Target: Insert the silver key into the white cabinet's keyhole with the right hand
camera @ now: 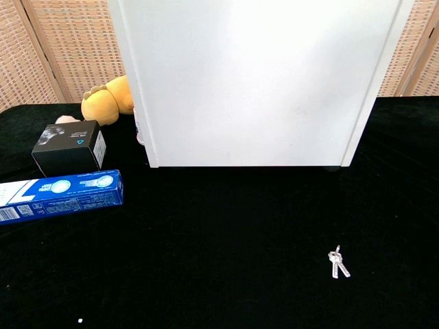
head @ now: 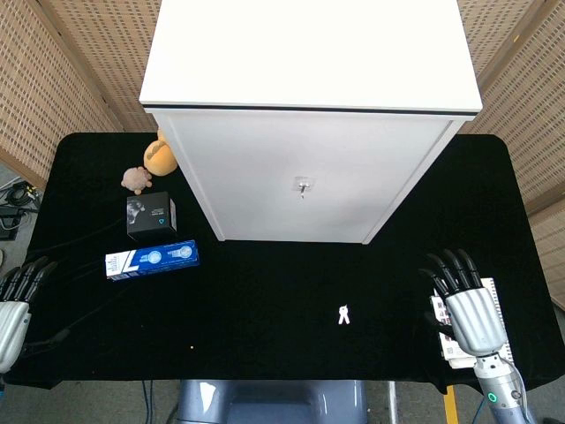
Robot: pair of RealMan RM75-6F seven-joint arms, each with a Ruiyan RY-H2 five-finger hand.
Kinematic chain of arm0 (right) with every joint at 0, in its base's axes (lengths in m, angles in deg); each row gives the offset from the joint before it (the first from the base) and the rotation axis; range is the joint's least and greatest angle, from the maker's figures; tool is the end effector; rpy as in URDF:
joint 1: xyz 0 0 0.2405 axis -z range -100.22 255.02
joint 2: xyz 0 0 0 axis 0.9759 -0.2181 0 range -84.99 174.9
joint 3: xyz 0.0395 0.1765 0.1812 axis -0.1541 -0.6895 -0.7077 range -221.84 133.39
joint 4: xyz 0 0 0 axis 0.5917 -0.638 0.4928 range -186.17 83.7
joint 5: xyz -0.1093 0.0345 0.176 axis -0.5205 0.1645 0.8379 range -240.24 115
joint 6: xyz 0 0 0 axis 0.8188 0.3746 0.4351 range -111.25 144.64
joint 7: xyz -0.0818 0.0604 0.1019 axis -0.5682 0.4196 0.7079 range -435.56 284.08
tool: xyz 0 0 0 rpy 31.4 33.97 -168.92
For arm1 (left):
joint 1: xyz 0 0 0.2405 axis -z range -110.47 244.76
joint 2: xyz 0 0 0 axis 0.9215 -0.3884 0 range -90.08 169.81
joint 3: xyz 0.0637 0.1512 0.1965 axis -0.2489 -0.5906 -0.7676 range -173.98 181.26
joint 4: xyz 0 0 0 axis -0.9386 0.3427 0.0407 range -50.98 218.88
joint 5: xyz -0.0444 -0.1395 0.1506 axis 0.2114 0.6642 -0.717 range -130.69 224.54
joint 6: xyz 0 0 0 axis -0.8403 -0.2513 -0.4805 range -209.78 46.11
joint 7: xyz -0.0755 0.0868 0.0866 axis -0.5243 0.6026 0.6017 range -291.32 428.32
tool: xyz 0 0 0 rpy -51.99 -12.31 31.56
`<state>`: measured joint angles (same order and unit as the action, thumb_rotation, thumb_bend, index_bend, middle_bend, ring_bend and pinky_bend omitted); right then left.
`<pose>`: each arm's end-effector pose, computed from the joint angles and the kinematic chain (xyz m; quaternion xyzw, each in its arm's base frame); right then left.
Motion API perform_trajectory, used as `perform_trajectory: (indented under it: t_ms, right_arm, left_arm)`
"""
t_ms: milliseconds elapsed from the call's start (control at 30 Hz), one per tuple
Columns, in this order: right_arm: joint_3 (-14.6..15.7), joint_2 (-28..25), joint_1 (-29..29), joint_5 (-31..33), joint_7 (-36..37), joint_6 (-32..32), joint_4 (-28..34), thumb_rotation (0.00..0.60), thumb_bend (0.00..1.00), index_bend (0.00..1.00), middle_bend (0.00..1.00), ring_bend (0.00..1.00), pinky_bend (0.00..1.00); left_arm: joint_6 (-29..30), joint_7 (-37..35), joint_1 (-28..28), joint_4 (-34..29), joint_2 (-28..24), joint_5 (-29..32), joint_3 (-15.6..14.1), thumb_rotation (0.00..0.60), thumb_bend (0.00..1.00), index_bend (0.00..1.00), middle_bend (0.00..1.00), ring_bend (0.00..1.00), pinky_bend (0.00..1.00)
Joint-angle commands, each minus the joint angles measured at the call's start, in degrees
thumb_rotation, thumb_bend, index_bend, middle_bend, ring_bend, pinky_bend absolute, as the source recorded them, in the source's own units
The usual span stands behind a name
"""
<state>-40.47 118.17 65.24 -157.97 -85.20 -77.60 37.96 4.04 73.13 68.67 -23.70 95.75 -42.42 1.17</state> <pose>-0.2612 -0.1889 0.1119 0.6573 -0.2784 0.4540 0.5331 -0.2757 0.1418 0.1683 -0.6062 -0.4280 -0.3706 0.5586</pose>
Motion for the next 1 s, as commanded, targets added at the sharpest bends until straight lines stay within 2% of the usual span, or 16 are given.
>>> perform_trajectory:
  t_ms: [33,400,467,533,633,667,733,833,1000]
  right_arm:
    - [-0.06,0.05,0.24,-0.18,0.14,0.17,-0.12,0.6,0.0,0.27,0.23,0.09,0.0]
    - [-0.11,1.61,-0.39,-1.38,-1.58,4.39,-0.47,0.6,0.0,0.24,0.23,0.11,0.01]
    - [-0.14,2.44,-1.61,-1.21,-2.86,7.47,-0.33,0.6,0.03,0.25,0.37,0.26,0.14]
    - [-0.27,3.29,-3.25,-0.99,-3.72,11.01,-0.39,0.6,0.1,0.28,0.59,0.53,0.47]
    - [-0.54,4.85,-6.84,-0.69,-5.13,18.13,-1.48,0.6,0.23,0.33,0.76,0.74,0.87]
    - [-0.75,5.77,-8.4,-0.8,-4.93,20.73,-2.38,0.6,0.25,0.35,0.78,0.78,0.93]
    - [-1.15,7.21,-10.35,-0.78,-4.35,23.87,-4.12,0.6,0.33,0.38,0.84,0.84,1.0]
    - [-1.69,9.27,-12.4,-0.73,-3.4,26.89,-6.79,0.6,0.39,0.4,0.87,0.87,1.0]
    - [-2.26,12.75,-15.36,0.99,-0.81,32.7,-10.96,0.6,0.43,0.44,0.89,0.89,1.0]
  left_arm:
    - [0.32,-0.37,-0.25,0.0,-0.19,-0.31,-0.17,0.6,0.0,0.0,0.0,0.0,0.0]
    - [0.02,-0.98,-0.26,0.42,-0.35,0.01,-0.04,0.6,0.0,0.0,0.0,0.0,0.0]
    - [-0.43,-0.8,-0.02,0.46,-0.26,0.59,0.21,0.6,0.0,0.0,0.0,0.0,0.0]
    - [-0.9,-0.59,0.2,0.53,-0.16,1.07,0.38,0.6,0.0,0.0,0.0,0.0,0.0]
    - [-1.63,-0.18,0.52,0.57,0.01,1.91,0.63,0.6,0.0,0.0,0.0,0.0,0.0]
    - [-1.81,-0.02,0.61,0.59,0.1,2.26,0.76,0.6,0.0,0.0,0.0,0.0,0.0]
    - [-2.07,0.22,0.74,0.65,0.23,2.8,0.97,0.6,0.0,0.0,0.0,0.0,0.0]
    - [-2.54,0.5,0.92,0.86,0.41,3.56,1.17,0.6,0.0,0.0,0.0,0.0,0.0]
    - [-3.35,0.97,1.25,1.36,0.77,5.0,1.58,0.6,0.0,0.0,0.0,0.0,0.0]
